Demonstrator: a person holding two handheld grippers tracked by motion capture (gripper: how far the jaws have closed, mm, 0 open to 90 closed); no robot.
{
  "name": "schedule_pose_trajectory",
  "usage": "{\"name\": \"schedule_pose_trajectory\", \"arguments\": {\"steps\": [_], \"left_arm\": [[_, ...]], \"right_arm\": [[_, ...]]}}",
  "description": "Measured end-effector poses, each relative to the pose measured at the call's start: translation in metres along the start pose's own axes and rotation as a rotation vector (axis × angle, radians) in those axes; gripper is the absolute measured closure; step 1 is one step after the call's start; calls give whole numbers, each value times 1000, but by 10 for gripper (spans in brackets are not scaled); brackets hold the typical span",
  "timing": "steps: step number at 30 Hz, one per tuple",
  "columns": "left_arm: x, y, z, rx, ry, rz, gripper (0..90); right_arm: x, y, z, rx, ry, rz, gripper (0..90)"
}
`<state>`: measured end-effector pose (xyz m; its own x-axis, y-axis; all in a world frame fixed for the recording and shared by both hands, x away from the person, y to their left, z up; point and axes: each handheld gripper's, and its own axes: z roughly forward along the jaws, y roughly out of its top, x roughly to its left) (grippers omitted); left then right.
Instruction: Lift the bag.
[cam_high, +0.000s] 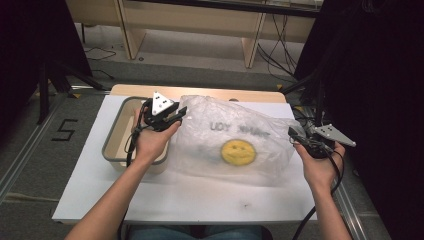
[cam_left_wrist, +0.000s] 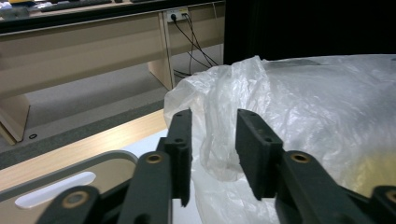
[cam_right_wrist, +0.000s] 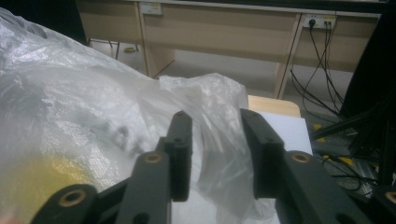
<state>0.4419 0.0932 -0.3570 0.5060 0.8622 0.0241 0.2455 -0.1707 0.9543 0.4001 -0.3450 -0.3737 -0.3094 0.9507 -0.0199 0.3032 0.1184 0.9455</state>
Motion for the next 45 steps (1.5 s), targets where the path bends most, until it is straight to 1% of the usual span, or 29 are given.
{"name": "schedule_pose_trajectory", "arguments": {"steps": [2, 6, 8, 12, 14, 16, 18, 22, 26, 28, 30, 33, 35, 40, 43, 45], "left_arm": [[0, 1, -2, -4, -3, -8, 596], [0, 3, -6, -7, -7, -10, 559], [0, 3, -8, -9, -4, -9, 545], [0, 5, -14, -19, -15, -19, 496], [-1, 6, -17, -26, -15, -15, 475], [0, 6, -20, -21, -22, -11, 454], [-1, 5, -22, -17, -20, 1, 440], [-4, 1, -23, 2, -34, 23, 416], [-6, -3, -22, 22, -38, 37, 409], [-7, -7, -21, 38, -44, 37, 404], [-7, -10, -20, 50, -53, 25, 396], [-7, -13, -20, 62, -51, 33, 383], [-7, -14, -21, 65, -51, 32, 370], [-9, -17, -24, 72, -71, 26, 346], [-9, -20, -25, 88, -83, 23, 327], [-9, -21, -25, 102, -84, 31, 319]], "right_arm": [[-1, 1, 0, -3, 0, 6, 591], [-2, 1, -1, -21, 7, 13, 533], [-3, 1, -1, -22, 6, 14, 512], [-3, 2, -2, -36, 8, 24, 468], [-3, 3, -4, -46, 13, 22, 442], [-3, 4, -5, -63, 21, 27, 407], [-4, 4, -6, -76, 31, 33, 374], [-4, 4, -9, -92, 34, 30, 343], [-2, 5, -12, -86, 30, 18, 329], [-2, 3, -12, -71, 31, 23, 323], [-3, 1, -12, -67, 30, 22, 323], [-4, -2, -13, -48, 30, 21, 320], [-4, -4, -13, -41, 40, 23, 320], [-1, -11, -13, -11, 58, 21, 321], [0, -12, -12, 0, 68, 20, 321], [1, -13, -11, 6, 72, 16, 321]]}}
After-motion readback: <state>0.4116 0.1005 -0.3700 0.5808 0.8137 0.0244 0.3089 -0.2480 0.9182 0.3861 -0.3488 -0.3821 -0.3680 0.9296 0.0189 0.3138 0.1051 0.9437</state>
